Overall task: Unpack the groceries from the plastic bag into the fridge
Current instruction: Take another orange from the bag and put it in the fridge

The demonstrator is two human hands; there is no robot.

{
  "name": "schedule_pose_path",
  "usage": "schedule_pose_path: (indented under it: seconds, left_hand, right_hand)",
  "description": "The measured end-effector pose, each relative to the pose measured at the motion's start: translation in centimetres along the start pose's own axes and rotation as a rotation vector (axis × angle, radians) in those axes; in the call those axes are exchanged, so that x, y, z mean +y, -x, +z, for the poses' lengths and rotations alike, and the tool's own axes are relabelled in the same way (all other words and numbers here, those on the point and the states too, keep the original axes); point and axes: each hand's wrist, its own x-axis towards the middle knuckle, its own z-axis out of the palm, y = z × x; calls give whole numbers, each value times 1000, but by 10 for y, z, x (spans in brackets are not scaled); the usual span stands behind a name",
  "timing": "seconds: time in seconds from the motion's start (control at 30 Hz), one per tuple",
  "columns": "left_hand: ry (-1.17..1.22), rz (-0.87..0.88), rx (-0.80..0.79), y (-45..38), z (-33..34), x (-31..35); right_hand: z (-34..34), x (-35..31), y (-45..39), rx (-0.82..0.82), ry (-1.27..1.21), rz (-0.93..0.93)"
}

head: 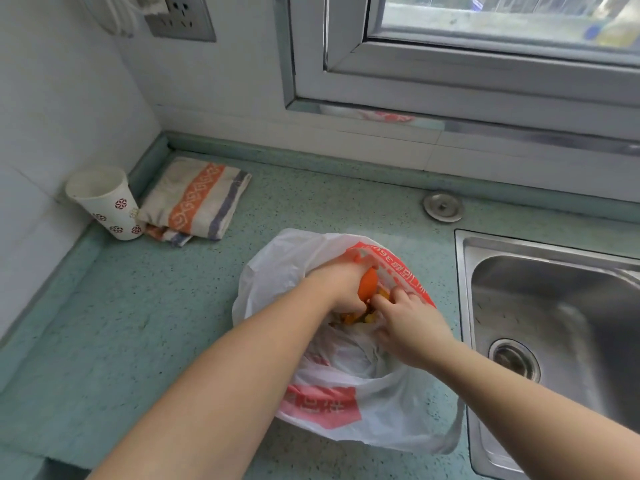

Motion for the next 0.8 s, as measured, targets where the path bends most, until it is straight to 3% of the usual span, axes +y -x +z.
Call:
schedule_pose_path:
  seconds: [0.27, 0.43, 0.8]
  left_hand:
    - [-34, -23, 62, 9, 3, 4]
    - [137, -25, 101, 27, -27, 23]
    - [102, -17, 371, 134, -74, 114]
  right_hand:
    - [-18, 3, 18, 62, -131, -24]
    - [-65, 6, 37, 132, -384, 26]
    - [-134, 41, 166, 310, -171, 60]
